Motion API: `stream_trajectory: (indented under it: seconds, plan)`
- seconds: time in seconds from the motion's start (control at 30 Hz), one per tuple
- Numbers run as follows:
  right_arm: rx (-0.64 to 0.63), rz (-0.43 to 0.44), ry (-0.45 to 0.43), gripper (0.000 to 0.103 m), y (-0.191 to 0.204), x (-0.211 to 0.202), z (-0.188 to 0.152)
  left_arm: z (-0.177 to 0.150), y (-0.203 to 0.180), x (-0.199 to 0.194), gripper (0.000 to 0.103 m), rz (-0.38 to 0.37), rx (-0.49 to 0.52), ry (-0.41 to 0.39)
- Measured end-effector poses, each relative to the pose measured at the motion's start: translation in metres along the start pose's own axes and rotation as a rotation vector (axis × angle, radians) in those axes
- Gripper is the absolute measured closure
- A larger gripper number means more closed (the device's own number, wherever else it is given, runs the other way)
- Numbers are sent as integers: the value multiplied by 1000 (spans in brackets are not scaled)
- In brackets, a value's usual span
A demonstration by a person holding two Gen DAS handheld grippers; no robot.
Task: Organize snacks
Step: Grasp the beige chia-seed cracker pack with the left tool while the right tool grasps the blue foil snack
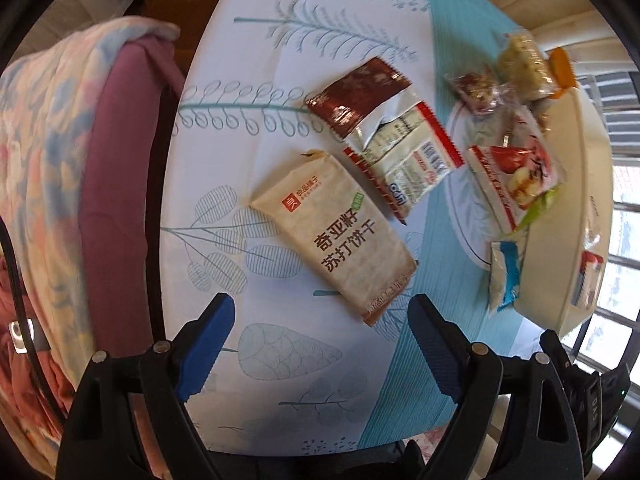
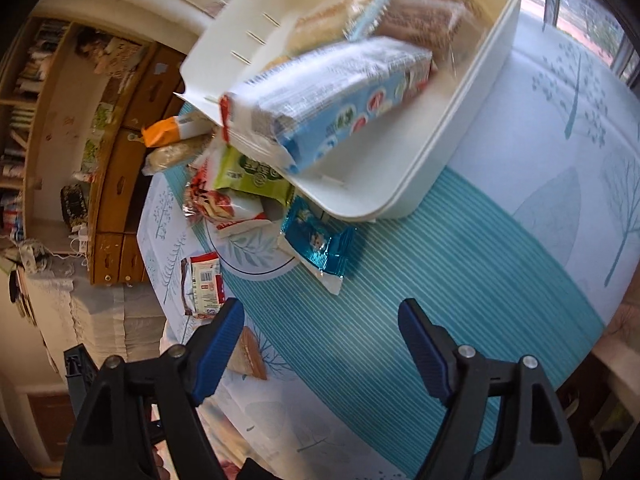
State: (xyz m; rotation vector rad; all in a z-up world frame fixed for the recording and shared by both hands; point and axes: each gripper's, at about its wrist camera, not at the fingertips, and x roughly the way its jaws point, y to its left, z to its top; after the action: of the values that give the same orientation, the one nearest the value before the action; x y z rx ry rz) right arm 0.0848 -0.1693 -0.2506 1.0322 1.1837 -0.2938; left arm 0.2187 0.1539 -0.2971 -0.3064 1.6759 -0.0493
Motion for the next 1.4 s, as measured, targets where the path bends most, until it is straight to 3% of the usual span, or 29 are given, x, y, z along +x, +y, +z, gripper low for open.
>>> stream_trajectory:
  seconds: [0.23,0.43,0.93,1.23,1.4]
  plan:
    - [53,-1,20,23,4,28,7,16,0,28,16,7,-102,50]
    - [42,-36,-16,23,15,39,12,27,-1,44,16,17,-160,65]
    - [-15,-174,-59,24,31,63,28,61,-9,67,17,60,-236,95]
    - [-111,-287,-72,30,46,73,28,71,-18,64,22,103,-250,96]
    - [-159,-365,-67,44,53,75,25,62,-18,59,33,144,-250,86]
